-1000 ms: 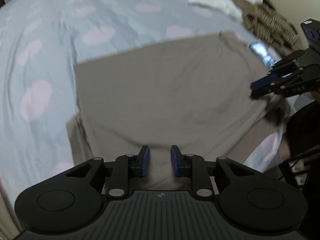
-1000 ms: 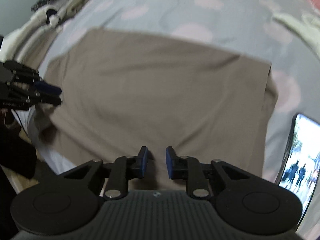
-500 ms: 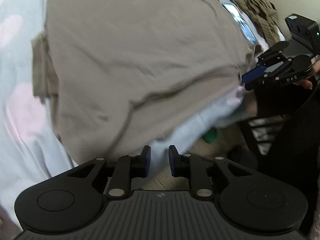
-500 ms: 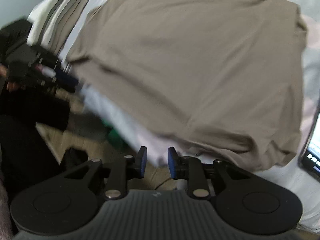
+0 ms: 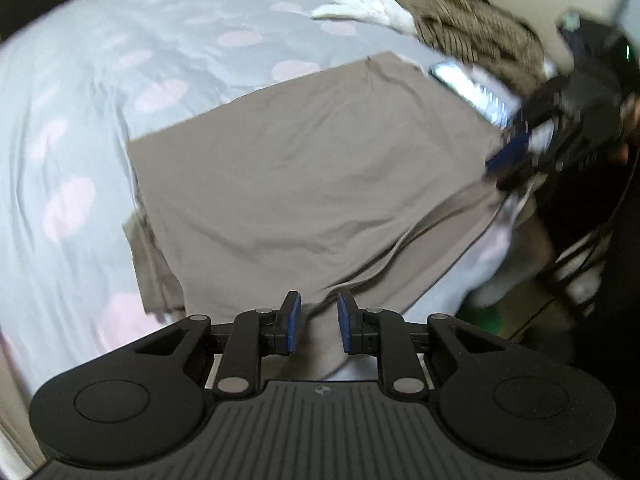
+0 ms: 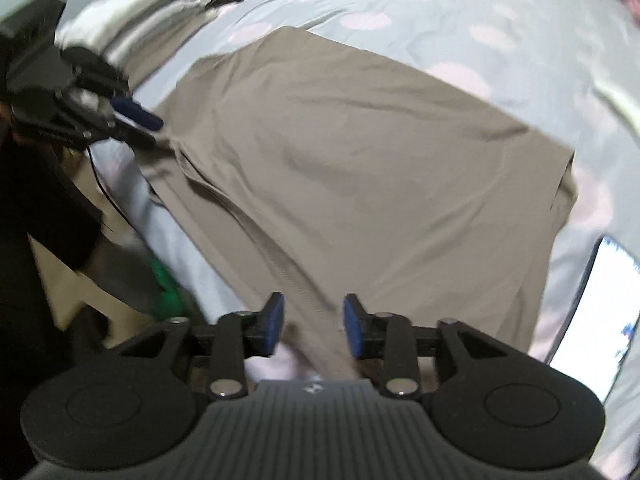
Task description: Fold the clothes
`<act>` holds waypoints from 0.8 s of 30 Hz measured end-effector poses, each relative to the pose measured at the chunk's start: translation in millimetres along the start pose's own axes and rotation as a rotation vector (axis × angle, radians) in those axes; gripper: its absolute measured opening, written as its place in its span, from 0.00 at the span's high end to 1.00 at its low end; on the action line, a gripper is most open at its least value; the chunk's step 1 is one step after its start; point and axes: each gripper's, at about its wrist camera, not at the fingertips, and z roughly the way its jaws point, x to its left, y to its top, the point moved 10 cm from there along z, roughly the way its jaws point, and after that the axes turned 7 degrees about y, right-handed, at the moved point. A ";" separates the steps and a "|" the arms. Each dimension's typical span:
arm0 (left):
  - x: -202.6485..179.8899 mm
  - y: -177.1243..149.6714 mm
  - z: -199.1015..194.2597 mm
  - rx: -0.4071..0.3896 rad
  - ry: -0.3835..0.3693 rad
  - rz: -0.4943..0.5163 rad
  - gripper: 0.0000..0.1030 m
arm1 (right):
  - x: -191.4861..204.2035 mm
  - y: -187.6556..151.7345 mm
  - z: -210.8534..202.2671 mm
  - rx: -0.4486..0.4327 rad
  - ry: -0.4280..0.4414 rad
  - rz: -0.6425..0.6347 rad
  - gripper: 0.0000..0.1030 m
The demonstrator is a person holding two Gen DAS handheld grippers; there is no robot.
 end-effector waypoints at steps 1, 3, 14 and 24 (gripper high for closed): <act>-4.3 -2.0 2.8 0.008 0.015 0.041 0.82 | -2.4 -0.2 3.6 0.007 -0.025 -0.017 0.47; -9.4 -7.6 10.7 0.034 0.047 0.109 0.81 | -14.8 -4.9 8.0 0.037 -0.049 -0.011 0.48; -11.7 -26.3 4.3 0.078 0.080 0.196 0.99 | -4.2 -18.1 -1.4 0.080 0.076 -0.044 0.97; -14.5 -51.5 13.2 0.228 0.015 0.188 0.99 | 8.1 -47.9 12.2 0.250 0.104 -0.125 0.91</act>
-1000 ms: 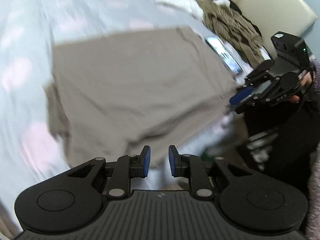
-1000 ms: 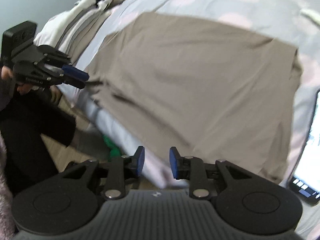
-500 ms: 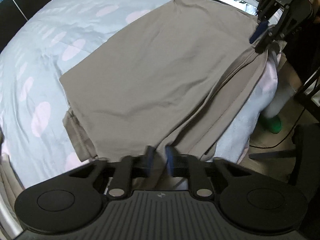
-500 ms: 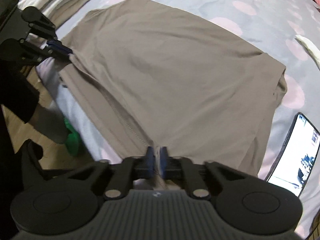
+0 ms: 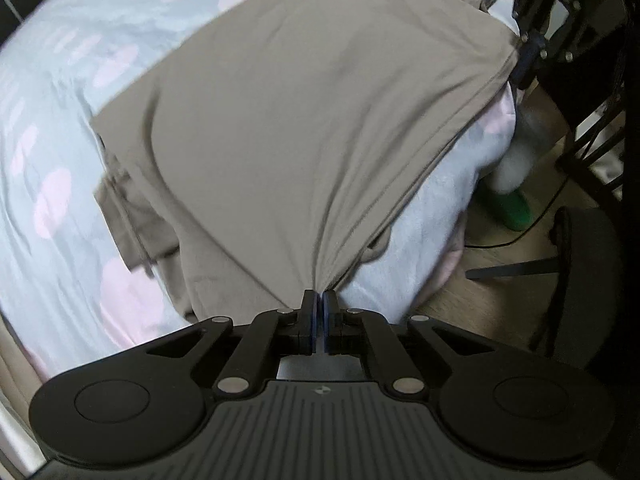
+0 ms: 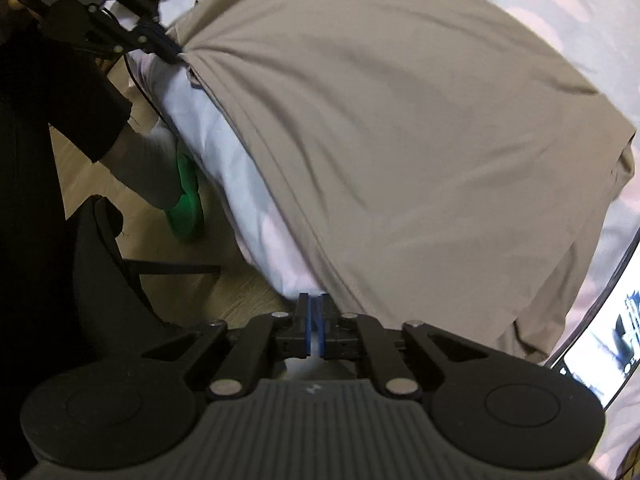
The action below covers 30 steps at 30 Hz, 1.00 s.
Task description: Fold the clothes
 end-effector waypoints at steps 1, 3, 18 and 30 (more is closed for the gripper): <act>0.8 -0.3 0.9 0.011 -0.011 -0.008 0.98 | 0.3 0.8 -2.7 -0.014 0.004 0.004 0.87; 3.5 -0.1 -2.3 0.002 -0.014 -0.022 0.98 | 1.2 2.8 -8.8 -0.044 0.015 0.011 0.79; 100.1 47.7 -46.9 -0.230 -0.004 -0.418 0.84 | -79.4 50.3 -97.7 -0.401 -0.034 0.347 0.57; 196.8 100.9 -17.3 -0.346 0.046 -0.713 0.84 | -209.3 71.2 -128.1 -0.541 -0.156 0.684 0.59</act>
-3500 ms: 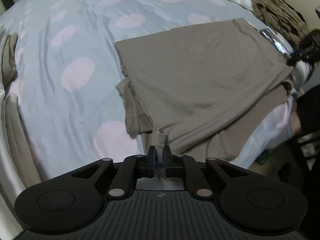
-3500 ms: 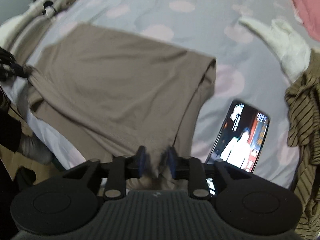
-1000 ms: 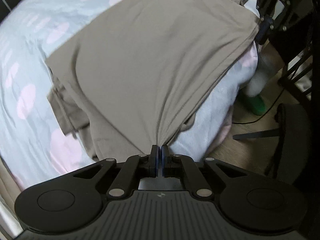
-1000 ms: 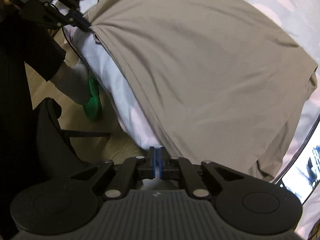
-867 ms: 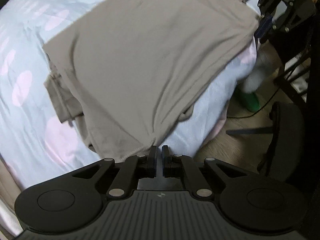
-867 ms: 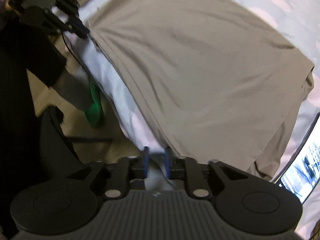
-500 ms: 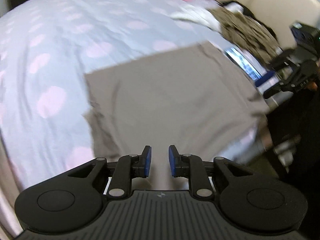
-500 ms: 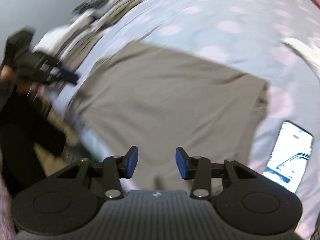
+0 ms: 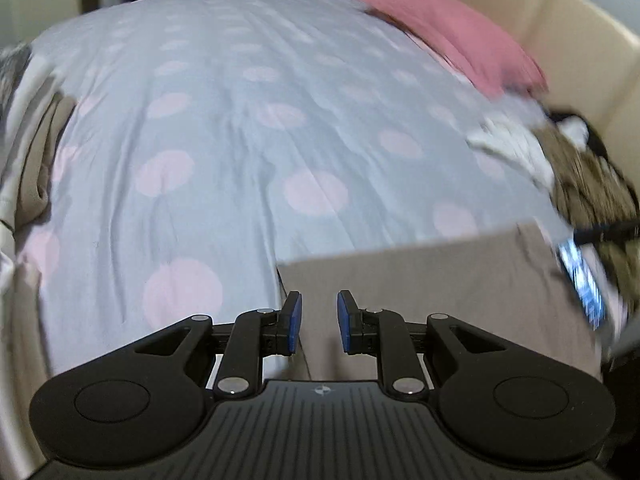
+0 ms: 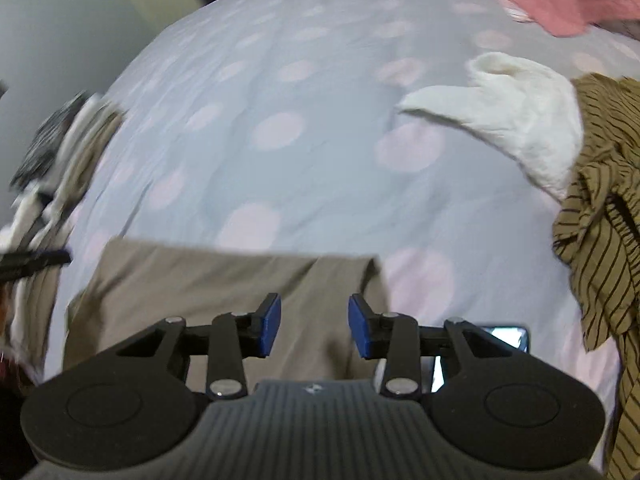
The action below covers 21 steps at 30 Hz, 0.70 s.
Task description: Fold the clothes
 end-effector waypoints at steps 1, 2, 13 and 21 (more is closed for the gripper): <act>3.7 3.7 6.8 -0.002 -0.006 -0.039 0.84 | -8.0 4.9 5.0 -0.008 -0.009 0.029 0.60; 7.5 5.7 13.5 0.001 -0.014 -0.076 0.84 | -13.3 6.9 10.4 -0.012 -0.007 0.059 0.61; 15.5 -2.3 69.0 0.066 -0.024 -0.189 0.93 | -32.2 12.6 51.1 0.005 0.045 0.233 0.95; 22.3 5.4 64.5 0.010 0.031 -0.170 0.99 | -52.0 16.2 45.6 -0.044 -0.051 0.213 0.99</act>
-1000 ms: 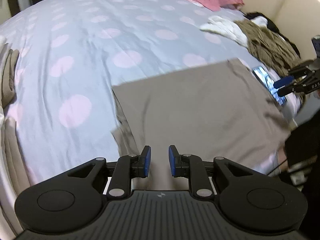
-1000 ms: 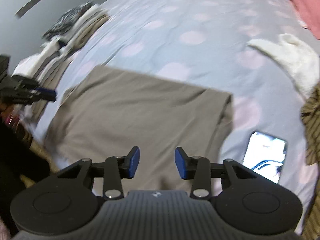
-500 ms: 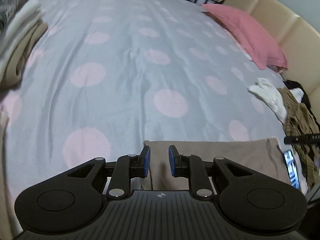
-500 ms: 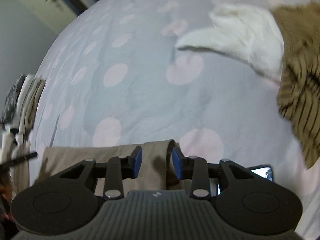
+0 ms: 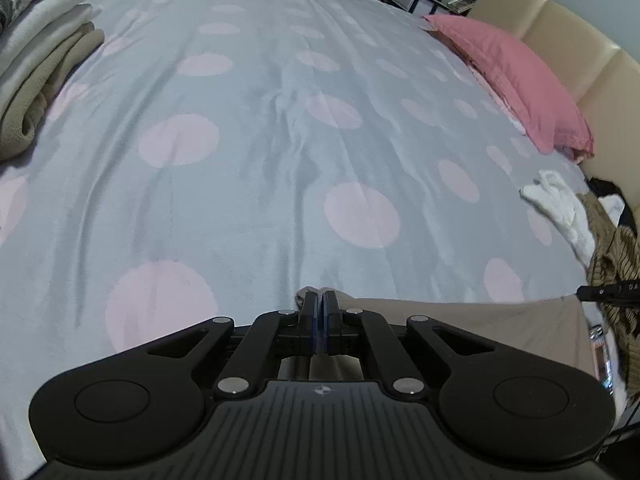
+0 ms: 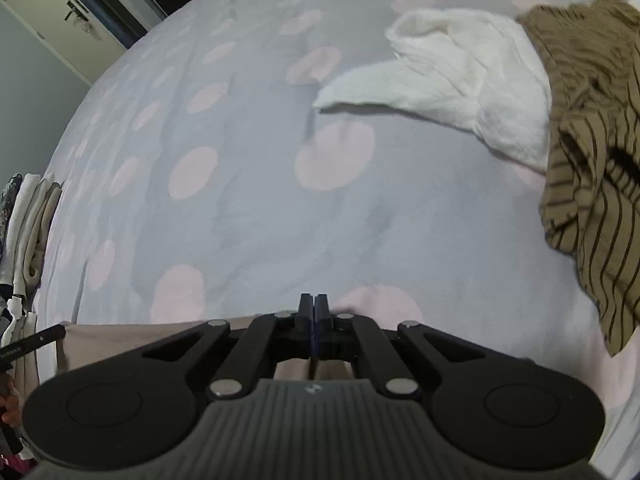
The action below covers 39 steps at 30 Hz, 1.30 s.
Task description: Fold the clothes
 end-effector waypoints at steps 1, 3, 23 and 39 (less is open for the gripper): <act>0.3 -1.2 1.0 0.004 0.006 0.008 0.99 | -0.9 -1.2 0.7 0.002 -0.010 -0.009 0.99; 1.5 -2.8 1.0 0.009 0.011 0.002 0.99 | -3.2 -1.0 -0.3 -0.003 -0.033 -0.019 1.00; 16.8 -47.1 -61.2 -0.021 0.033 0.030 0.87 | 18.7 -84.1 -33.4 0.191 -0.021 -0.278 0.52; -19.2 -64.9 -96.4 -0.067 -0.013 0.073 0.85 | 11.1 -115.2 -41.6 0.245 0.079 -0.138 0.89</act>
